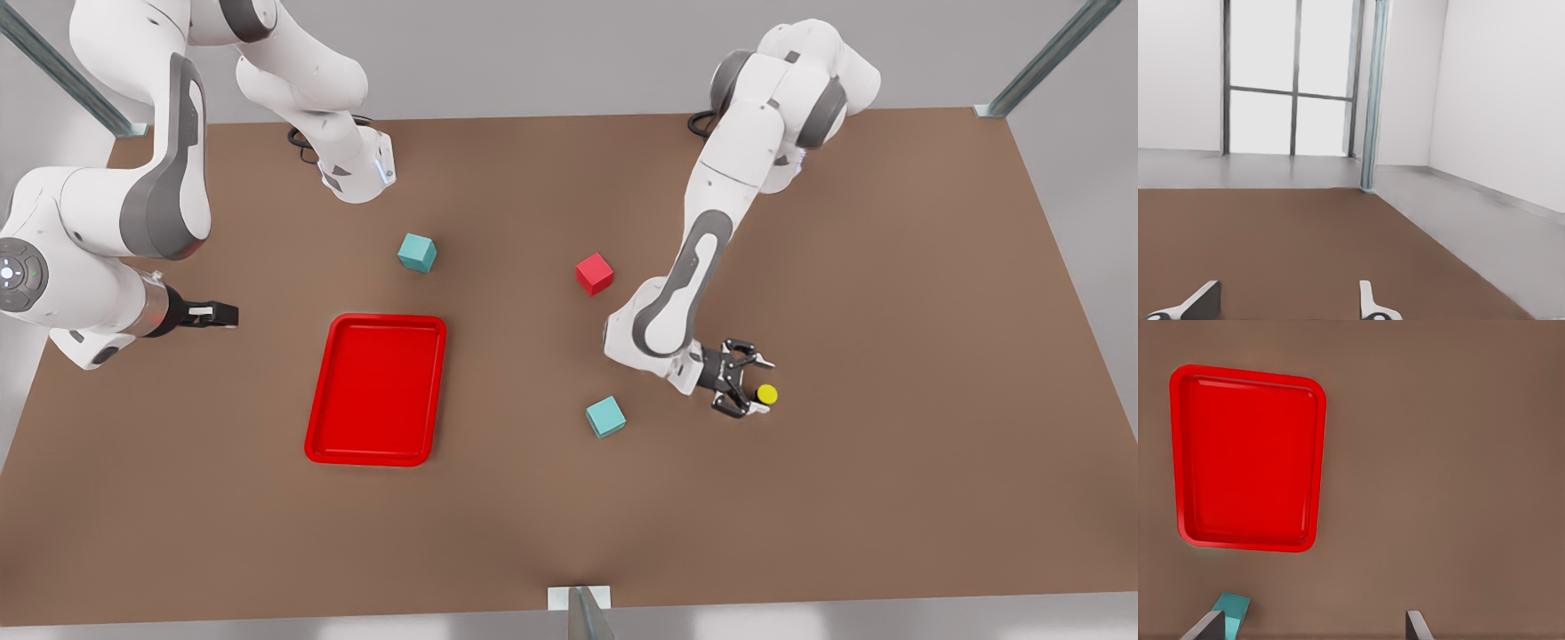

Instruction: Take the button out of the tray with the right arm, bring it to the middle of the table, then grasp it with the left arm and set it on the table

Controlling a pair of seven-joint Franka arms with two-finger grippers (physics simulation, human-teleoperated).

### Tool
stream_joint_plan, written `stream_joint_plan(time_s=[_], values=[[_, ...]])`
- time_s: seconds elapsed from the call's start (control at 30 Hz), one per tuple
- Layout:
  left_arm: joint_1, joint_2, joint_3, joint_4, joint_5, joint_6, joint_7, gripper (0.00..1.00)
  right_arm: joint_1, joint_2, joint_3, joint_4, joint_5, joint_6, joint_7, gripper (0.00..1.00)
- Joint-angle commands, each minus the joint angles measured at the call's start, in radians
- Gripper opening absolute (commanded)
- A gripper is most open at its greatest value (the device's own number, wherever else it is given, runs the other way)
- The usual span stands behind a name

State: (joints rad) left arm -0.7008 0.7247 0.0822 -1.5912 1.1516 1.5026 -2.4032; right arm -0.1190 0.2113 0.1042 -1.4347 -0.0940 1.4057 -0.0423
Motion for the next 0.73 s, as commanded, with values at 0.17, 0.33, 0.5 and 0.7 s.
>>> stream_joint_plan(time_s=[0.17, 0.33, 0.5, 0.7], values=[[0.155, -0.186, 0.059, 0.56, -1.161, -0.502, 2.305, 1.0, 0.013, 0.0, 0.002, 0.008, 0.008, 0.003, -0.001, 1.0], [0.379, -0.686, -0.039, 0.108, -1.084, -0.131, 2.36, 1.0, 0.015, 0.014, 0.006, 0.043, 0.005, 0.003, -0.004, 1.0], [0.38, -0.692, -0.041, 0.076, -1.075, -0.097, 2.359, 1.0, 0.015, 0.014, 0.005, 0.062, 0.005, 0.003, -0.016, 1.0], [0.382, -0.694, -0.041, 0.076, -1.076, -0.101, 2.362, 1.0, 0.018, 0.014, 0.006, 0.063, 0.005, 0.003, -0.016, 1.0]])
